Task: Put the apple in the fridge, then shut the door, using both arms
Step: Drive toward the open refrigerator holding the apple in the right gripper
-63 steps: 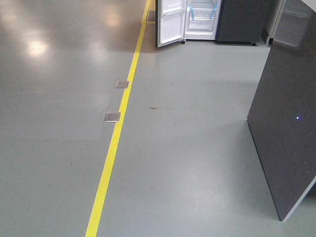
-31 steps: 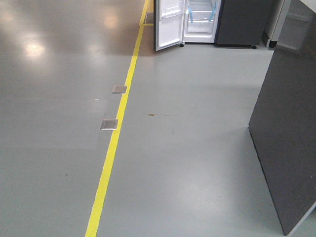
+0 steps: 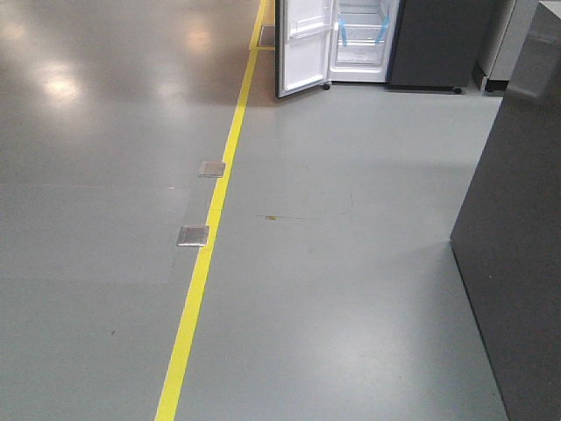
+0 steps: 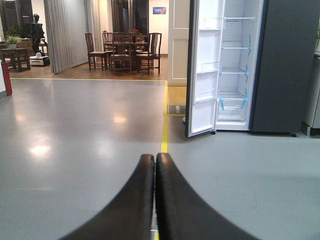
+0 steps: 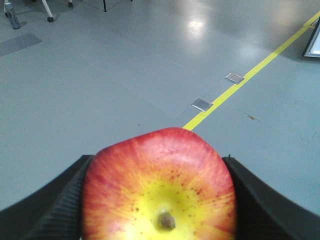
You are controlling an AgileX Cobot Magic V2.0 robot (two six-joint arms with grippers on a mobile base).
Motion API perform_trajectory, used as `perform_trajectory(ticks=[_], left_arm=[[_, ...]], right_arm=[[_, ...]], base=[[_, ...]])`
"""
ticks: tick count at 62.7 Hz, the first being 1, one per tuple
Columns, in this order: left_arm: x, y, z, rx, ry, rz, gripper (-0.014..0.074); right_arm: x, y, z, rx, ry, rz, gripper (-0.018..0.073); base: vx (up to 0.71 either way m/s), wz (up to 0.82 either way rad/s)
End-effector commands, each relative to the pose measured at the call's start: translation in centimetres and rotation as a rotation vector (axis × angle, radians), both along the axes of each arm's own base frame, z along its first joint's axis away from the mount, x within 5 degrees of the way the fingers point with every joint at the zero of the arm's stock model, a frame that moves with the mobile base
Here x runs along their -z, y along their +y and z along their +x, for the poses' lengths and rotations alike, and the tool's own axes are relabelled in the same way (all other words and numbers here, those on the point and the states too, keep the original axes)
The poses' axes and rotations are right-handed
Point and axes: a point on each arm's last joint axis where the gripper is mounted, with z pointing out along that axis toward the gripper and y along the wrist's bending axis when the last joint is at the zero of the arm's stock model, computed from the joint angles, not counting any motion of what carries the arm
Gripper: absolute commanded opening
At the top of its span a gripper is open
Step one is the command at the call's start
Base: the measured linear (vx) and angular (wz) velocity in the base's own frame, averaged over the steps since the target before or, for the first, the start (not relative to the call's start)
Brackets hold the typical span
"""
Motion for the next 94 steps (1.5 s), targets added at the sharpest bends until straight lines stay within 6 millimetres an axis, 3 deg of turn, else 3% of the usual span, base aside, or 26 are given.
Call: perform_trajectory(ticks=[1,94], left_arm=[[-0.04,0.04,-0.07,-0.004,-0.069,-0.006,-0.0006],[-0.04,0.04,-0.07,-0.004,-0.069,-0.006,-0.0006]], right_arm=[[-1.36,0.09,0.21,0.007,-0.067,0.047,0.0356],[-1.36,0.09,0.21,0.007,-0.067,0.047,0.0356]], base=[[0.20,0.02],[0.20,-0.04]])
